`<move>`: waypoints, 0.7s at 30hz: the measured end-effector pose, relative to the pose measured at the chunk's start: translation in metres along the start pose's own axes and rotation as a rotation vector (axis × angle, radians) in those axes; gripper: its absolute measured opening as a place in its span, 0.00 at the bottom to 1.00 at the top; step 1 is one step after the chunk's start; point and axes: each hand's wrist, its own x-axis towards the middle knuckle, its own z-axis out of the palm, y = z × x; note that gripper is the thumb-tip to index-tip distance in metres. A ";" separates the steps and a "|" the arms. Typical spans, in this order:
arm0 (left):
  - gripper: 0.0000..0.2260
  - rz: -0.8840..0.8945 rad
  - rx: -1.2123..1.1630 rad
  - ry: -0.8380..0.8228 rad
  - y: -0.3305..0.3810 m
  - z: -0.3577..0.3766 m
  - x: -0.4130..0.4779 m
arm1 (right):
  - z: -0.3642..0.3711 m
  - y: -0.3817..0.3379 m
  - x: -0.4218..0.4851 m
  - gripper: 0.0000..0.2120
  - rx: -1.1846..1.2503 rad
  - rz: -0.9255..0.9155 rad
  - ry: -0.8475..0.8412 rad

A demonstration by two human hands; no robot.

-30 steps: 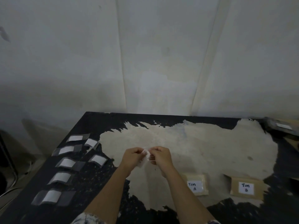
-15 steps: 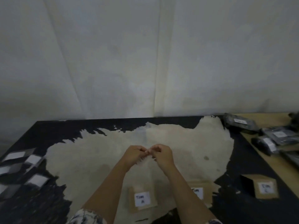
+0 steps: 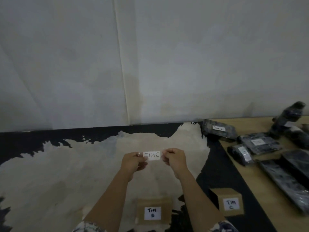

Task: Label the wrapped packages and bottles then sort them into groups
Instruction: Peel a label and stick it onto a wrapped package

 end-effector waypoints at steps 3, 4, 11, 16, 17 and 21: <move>0.06 -0.018 -0.051 0.021 -0.002 0.019 -0.005 | -0.021 0.002 -0.001 0.04 0.021 0.024 0.013; 0.05 -0.026 -0.066 0.034 -0.004 0.025 -0.007 | -0.028 0.003 -0.002 0.04 0.018 0.026 0.018; 0.07 -0.026 -0.032 0.022 -0.024 0.076 -0.040 | -0.095 0.017 -0.022 0.02 0.059 0.046 0.041; 0.07 0.023 -0.009 0.059 -0.040 0.128 -0.077 | -0.156 0.026 -0.046 0.02 0.038 0.013 0.039; 0.06 0.036 0.004 0.069 -0.041 0.135 -0.082 | -0.163 0.027 -0.050 0.02 0.020 0.009 0.042; 0.06 0.073 0.018 0.093 -0.052 0.183 -0.102 | -0.211 0.037 -0.065 0.03 0.007 0.008 0.091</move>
